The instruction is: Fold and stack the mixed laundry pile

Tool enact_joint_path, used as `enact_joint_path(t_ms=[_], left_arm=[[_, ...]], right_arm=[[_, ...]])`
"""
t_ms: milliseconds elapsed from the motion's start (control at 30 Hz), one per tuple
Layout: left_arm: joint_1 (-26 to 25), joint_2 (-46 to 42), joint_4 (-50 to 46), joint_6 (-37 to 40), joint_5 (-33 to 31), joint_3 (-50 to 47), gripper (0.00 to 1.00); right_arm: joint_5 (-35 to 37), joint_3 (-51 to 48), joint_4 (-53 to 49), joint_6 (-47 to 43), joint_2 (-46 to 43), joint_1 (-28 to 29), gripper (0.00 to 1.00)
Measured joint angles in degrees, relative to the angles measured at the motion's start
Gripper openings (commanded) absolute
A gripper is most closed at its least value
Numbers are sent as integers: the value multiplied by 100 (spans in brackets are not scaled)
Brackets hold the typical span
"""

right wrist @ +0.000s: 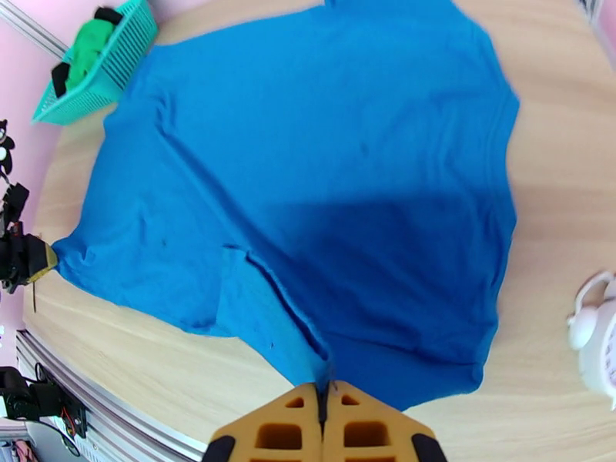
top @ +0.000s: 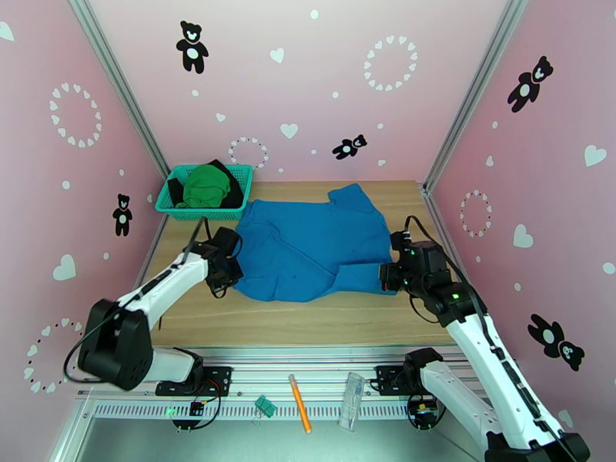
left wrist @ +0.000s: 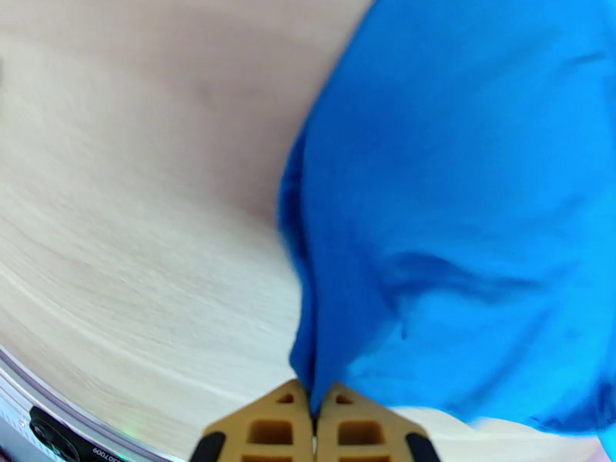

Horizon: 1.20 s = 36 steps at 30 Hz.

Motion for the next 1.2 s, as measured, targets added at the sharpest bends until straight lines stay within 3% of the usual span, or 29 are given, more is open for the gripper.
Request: enact_joint_path(t_ms=[600, 967, 1200], left_arm=[[0, -927, -584, 15, 129, -323, 0], [0, -907, -595, -2, 122, -492, 0], [68, -216, -684, 39, -24, 452, 0]], right_arm=[[13, 35, -70, -146, -72, 2, 0], [101, 57, -216, -166, -39, 0, 0], [435, 616, -74, -448, 815, 0, 0]])
